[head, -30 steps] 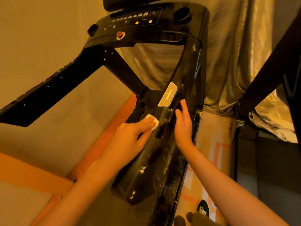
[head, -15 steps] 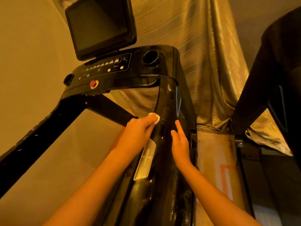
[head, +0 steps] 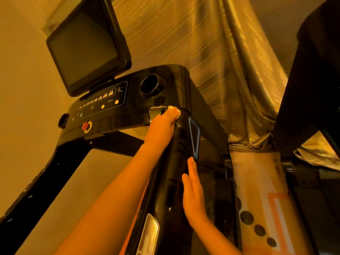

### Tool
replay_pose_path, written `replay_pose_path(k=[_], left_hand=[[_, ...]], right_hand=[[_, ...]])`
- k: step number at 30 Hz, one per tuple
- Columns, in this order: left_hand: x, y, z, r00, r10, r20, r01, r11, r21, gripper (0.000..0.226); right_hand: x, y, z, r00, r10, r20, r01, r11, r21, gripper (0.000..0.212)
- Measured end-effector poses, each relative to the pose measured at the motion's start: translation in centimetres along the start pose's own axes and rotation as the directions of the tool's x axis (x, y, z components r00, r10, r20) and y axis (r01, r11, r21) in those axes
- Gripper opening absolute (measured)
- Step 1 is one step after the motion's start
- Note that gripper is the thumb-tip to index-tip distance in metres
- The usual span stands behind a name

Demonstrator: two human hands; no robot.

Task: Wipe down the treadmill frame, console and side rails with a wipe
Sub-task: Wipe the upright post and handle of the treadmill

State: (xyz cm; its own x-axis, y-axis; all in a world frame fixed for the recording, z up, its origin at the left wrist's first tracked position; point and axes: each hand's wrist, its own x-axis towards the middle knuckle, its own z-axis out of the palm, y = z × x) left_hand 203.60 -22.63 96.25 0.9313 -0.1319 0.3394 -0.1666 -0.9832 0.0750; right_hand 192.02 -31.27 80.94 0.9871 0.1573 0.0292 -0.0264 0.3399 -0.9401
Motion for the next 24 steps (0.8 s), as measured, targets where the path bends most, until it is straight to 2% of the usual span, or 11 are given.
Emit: replay_pose_path(k=[3, 6, 8, 13, 17, 24], left_hand=[[2.0, -0.7, 1.0, 0.994, -0.051, 0.099, 0.044, 0.996, 0.077, 0.014], [2.8, -0.6, 1.6, 0.983, -0.020, 0.180, -0.023, 0.972, 0.233, 0.033], [2.3, -0.2, 1.6, 0.981, 0.051, 0.189, -0.094, 0.970, 0.225, 0.040], [0.1, -0.3, 0.8, 0.969, 0.091, 0.228, -0.130, 0.977, 0.166, 0.049], [-1.1, 0.0, 0.6, 0.965, 0.074, 0.252, -0.123, 0.975, 0.184, 0.051], [1.8, 1.0, 1.3, 0.964, 0.016, 0.266, -0.093, 0.956, 0.278, 0.055]], right_hand=[[0.1, 0.1, 0.0, 1.000, 0.009, 0.008, -0.009, 1.000, 0.004, 0.049], [0.2, 0.1, -0.1, 1.000, 0.012, 0.014, -0.012, 1.000, -0.012, 0.050], [0.2, 0.2, -0.1, 1.000, 0.004, 0.014, -0.004, 1.000, -0.020, 0.050], [0.2, 0.2, -0.1, 1.000, -0.021, 0.010, 0.022, 0.999, -0.030, 0.049], [0.1, 0.1, -0.2, 1.000, -0.019, 0.024, 0.020, 0.999, -0.028, 0.049], [0.1, 0.2, -0.2, 0.999, -0.008, 0.032, 0.009, 1.000, -0.029, 0.047]])
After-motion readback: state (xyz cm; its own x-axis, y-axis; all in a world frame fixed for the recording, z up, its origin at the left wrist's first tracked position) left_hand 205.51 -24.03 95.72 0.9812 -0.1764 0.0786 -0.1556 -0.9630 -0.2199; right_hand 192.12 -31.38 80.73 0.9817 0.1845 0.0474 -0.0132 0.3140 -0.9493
